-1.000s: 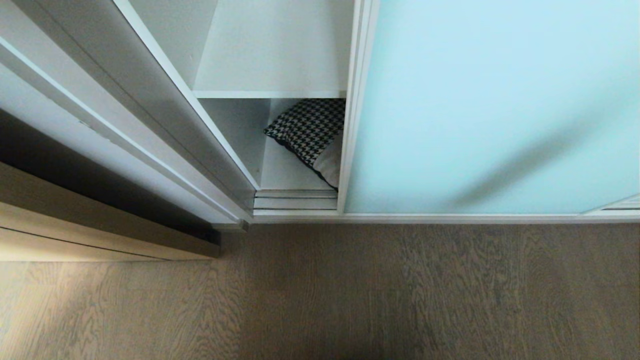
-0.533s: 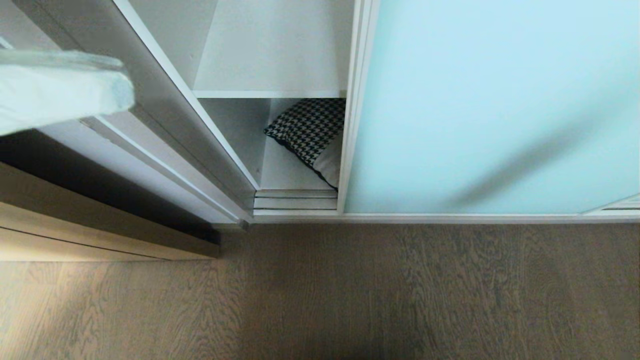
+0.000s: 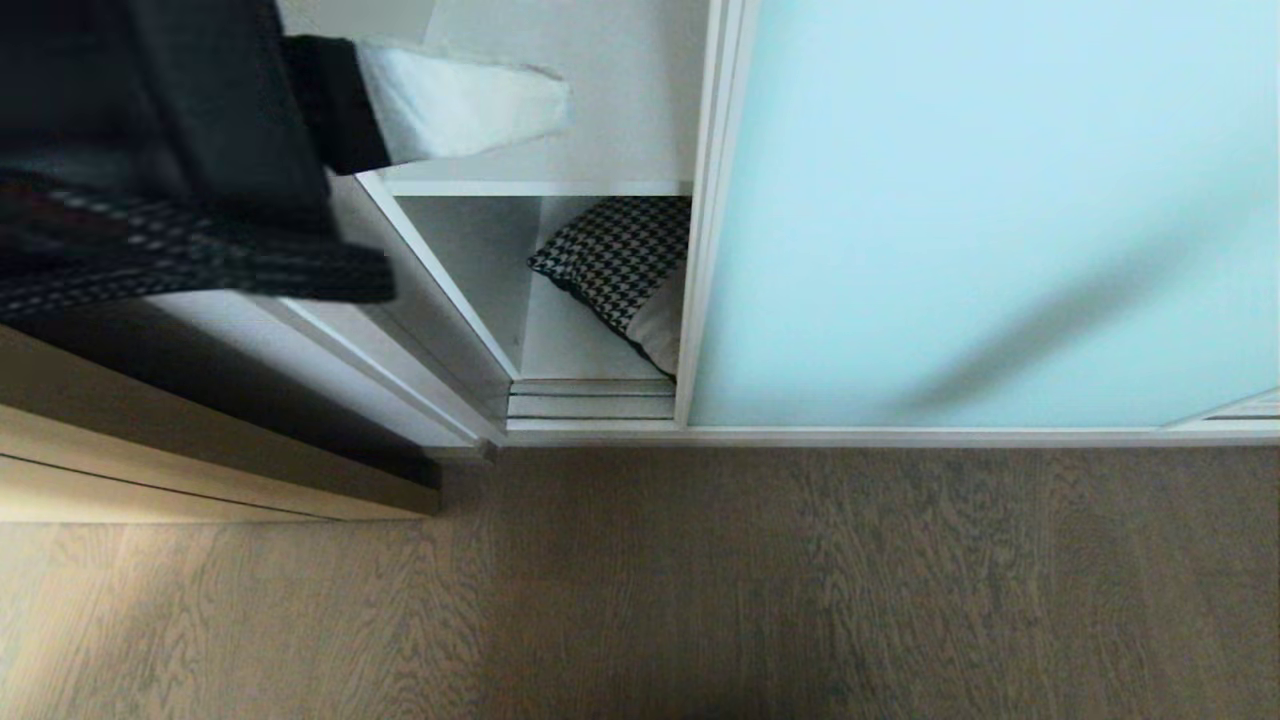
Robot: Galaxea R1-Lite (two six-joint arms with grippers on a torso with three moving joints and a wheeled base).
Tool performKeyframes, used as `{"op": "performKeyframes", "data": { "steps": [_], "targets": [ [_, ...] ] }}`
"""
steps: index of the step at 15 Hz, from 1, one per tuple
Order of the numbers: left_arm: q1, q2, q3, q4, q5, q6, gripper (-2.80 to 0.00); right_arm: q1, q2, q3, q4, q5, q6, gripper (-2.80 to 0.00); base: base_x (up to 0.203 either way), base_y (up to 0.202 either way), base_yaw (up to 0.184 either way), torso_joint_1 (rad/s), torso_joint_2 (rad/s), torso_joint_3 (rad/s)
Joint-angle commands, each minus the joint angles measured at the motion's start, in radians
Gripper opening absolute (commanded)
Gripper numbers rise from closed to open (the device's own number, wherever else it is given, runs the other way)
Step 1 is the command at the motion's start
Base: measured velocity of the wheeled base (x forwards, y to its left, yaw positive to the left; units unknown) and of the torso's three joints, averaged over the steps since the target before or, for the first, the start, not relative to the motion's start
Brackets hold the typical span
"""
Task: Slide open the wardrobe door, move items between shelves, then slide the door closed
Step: Open the door
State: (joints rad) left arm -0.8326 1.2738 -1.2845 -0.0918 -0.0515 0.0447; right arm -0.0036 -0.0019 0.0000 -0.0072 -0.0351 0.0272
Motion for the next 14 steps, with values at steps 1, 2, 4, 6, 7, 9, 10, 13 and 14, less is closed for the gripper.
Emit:
{"op": "performKeyframes", "data": {
  "steps": [1,2,4,6,7,9,10,13,14],
  "targets": [
    [-0.002,0.087,-0.027,-0.04,0.032,0.0,-2.8,0.001,0.002,0.0,0.0,0.0,0.0,-2.8,0.0,0.0,0.0,0.0,0.0,0.0],
    [-0.002,0.124,-0.047,-0.083,0.058,0.001,-2.8,-0.001,0.002,0.0,0.0,0.0,0.0,-2.8,0.0,0.0,0.0,0.0,0.0,0.0],
    [-0.002,0.189,-0.077,-0.161,0.107,0.004,-2.8,0.0,0.002,0.0,0.0,0.0,0.0,-2.8,0.0,0.0,0.0,0.0,0.0,0.0],
    [-0.002,0.244,-0.094,-0.22,0.143,0.007,-2.8,0.001,0.002,0.0,0.0,0.0,0.0,-2.8,0.0,0.0,0.0,0.0,0.0,0.0],
    [-0.002,0.269,-0.1,-0.255,0.167,0.009,-2.8,-0.001,0.002,0.0,0.0,0.0,0.0,-2.8,0.0,0.0,0.0,0.0,0.0,0.0],
    [-0.002,0.315,-0.11,-0.323,0.206,0.028,-2.8,-0.001,0.002,0.0,0.0,0.0,0.0,-2.8,0.0,0.0,0.0,0.0,0.0,0.0],
    [-0.002,0.33,-0.121,-0.345,0.216,0.035,-2.8,0.001,0.002,0.001,0.0,0.0,0.0,-2.8,0.0,0.0,0.0,0.0,0.0,0.0],
    [-0.001,0.411,-0.187,-0.396,0.228,0.038,-2.8,0.001,0.002,0.0,0.0,-0.002,0.0,-2.8,0.0,0.0,0.0,0.0,0.0,0.0],
    [-0.001,0.44,-0.218,-0.399,0.229,0.038,-2.8,0.001,0.002,0.0,0.0,0.0,0.0,-2.8,0.0,0.0,0.0,0.0,0.0,0.0]
  ]
}}
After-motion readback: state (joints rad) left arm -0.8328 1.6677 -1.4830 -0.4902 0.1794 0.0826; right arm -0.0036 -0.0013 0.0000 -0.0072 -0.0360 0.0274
